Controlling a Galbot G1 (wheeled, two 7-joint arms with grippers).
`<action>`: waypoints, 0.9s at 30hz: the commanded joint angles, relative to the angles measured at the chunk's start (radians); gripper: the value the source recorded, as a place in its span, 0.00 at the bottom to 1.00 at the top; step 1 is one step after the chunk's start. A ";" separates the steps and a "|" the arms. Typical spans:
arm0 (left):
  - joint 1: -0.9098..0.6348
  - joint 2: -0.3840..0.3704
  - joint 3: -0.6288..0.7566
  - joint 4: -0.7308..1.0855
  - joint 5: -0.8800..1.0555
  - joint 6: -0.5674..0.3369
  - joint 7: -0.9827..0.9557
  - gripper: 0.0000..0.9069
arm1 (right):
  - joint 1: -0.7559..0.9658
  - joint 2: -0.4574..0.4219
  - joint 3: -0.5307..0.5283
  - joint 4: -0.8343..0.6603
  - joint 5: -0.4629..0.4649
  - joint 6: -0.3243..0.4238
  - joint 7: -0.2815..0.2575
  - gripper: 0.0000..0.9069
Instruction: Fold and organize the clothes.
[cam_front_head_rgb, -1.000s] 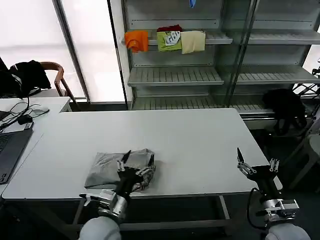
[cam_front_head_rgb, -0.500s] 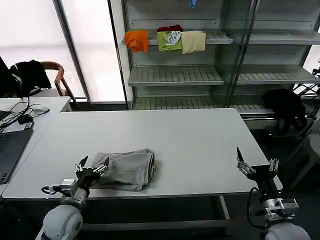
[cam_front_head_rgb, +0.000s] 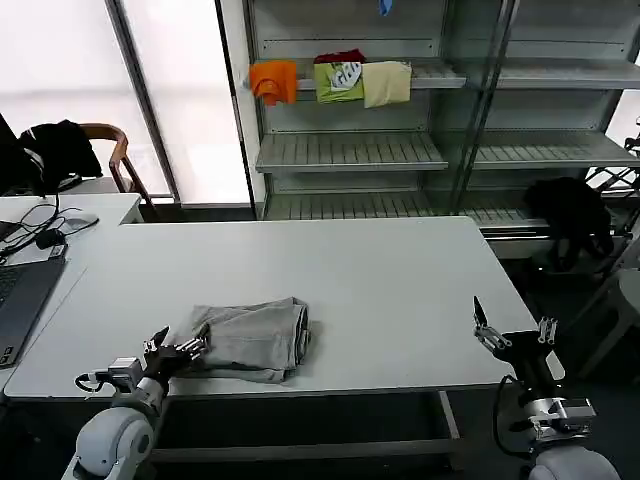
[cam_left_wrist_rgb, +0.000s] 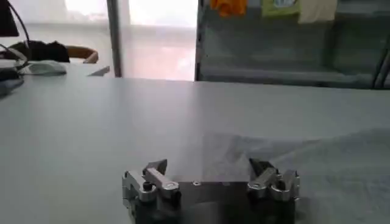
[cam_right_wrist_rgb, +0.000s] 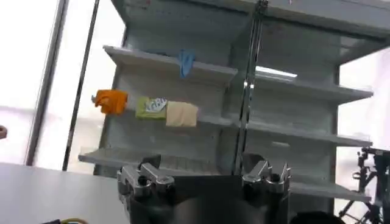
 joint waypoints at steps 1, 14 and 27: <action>0.017 0.018 -0.019 0.009 -0.137 0.091 0.063 0.92 | 0.005 0.003 -0.006 -0.001 -0.004 0.001 0.000 1.00; -0.002 0.009 0.018 0.010 -0.078 0.065 0.072 0.00 | 0.001 0.005 -0.006 -0.002 -0.008 0.007 0.000 1.00; -0.005 0.012 0.029 -0.013 -0.058 -0.012 0.031 0.00 | 0.015 0.008 -0.014 0.001 -0.012 0.002 -0.003 1.00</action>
